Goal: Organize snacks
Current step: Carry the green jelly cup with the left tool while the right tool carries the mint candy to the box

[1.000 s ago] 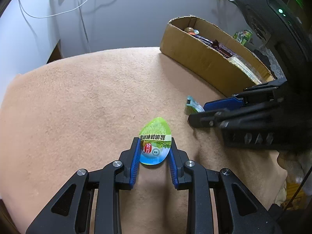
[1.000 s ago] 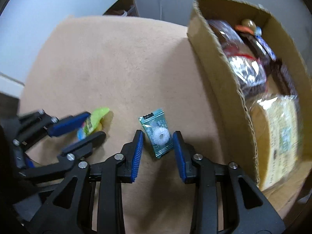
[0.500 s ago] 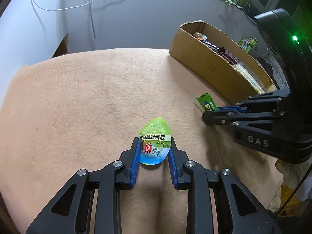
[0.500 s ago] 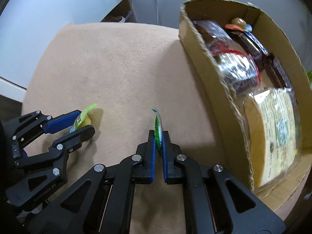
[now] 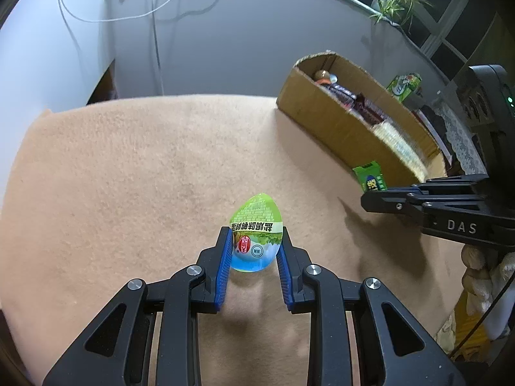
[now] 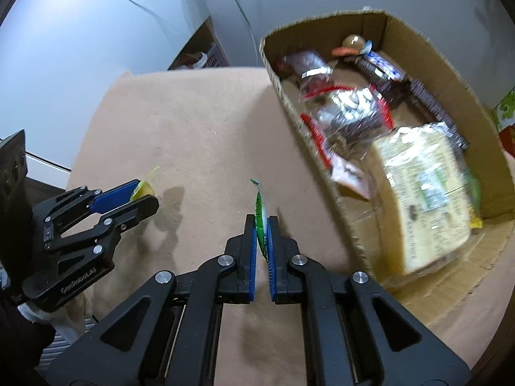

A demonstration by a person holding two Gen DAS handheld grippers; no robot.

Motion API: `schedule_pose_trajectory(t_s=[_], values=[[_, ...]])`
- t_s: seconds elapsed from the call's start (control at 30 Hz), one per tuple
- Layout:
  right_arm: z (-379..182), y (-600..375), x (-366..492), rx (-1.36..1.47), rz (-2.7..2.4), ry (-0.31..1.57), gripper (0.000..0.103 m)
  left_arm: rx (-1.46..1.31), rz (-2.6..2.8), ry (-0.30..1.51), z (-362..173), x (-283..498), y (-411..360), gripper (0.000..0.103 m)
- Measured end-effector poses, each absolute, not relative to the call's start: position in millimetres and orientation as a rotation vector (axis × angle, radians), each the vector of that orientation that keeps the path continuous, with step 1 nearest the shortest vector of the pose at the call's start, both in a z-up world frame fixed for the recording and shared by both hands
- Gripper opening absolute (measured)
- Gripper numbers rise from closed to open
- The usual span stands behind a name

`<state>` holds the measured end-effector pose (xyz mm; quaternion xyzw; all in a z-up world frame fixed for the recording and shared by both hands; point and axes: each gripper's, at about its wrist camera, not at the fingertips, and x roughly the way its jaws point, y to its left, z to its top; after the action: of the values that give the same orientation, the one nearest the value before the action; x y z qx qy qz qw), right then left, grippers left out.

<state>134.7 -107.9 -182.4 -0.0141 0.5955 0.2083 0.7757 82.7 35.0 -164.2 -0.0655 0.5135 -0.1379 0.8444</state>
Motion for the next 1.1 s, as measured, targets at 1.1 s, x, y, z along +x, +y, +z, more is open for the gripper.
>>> schedule_pose_trajectory(t_s=[1.1], values=[[-113,-213,186,-0.026,0.273,1.173,0.006,0.003,-0.432,0.964,-86,176,-64,0.025]])
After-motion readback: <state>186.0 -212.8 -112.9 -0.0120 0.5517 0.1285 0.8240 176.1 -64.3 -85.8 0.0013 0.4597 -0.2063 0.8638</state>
